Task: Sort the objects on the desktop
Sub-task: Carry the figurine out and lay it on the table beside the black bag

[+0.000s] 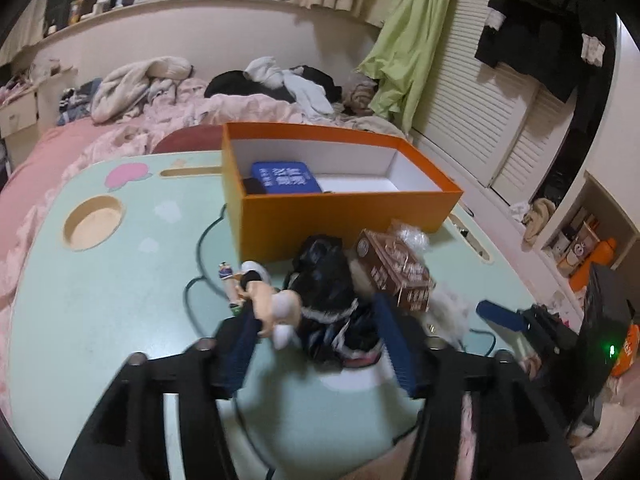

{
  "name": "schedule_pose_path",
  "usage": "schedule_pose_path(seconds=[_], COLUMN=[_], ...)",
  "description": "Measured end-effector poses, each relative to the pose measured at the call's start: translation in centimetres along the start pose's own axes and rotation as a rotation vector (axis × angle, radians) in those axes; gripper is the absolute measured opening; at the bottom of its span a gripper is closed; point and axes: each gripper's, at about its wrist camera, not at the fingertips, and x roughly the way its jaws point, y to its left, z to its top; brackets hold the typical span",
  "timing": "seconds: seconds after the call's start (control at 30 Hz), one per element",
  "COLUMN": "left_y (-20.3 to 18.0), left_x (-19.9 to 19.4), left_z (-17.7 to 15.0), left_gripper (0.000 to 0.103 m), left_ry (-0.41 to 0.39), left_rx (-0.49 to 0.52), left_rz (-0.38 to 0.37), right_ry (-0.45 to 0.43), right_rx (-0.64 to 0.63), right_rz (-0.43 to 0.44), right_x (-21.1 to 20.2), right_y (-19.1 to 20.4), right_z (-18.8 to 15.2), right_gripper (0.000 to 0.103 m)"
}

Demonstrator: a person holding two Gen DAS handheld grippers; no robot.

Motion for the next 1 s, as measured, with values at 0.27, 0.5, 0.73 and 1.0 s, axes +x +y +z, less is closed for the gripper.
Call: schedule_pose_path(seconds=[0.27, 0.5, 0.73, 1.0], left_y=[1.6, 0.2, 4.3, 4.4], left_x=[-2.1, -1.4, -7.9, -5.3], left_z=[-5.1, -5.0, -4.0, -5.8], left_gripper=[0.087, 0.088, 0.088, 0.088], left_ry=[0.008, 0.021, -0.208, -0.025], left_rx=[0.045, 0.130, -0.054, -0.048], left_rz=[0.163, 0.146, -0.088, -0.112], right_ry=[-0.034, -0.157, -0.109, 0.067], right_rx=[0.055, 0.172, 0.324, 0.525], right_rz=[0.008, 0.001, -0.029, 0.131], right_x=[-1.6, -4.8, -2.2, 2.6], right_y=[-2.5, -5.0, -11.2, -16.4], right_z=[0.0, 4.7, 10.8, 11.1], right_gripper=[0.082, 0.082, 0.082, 0.082])
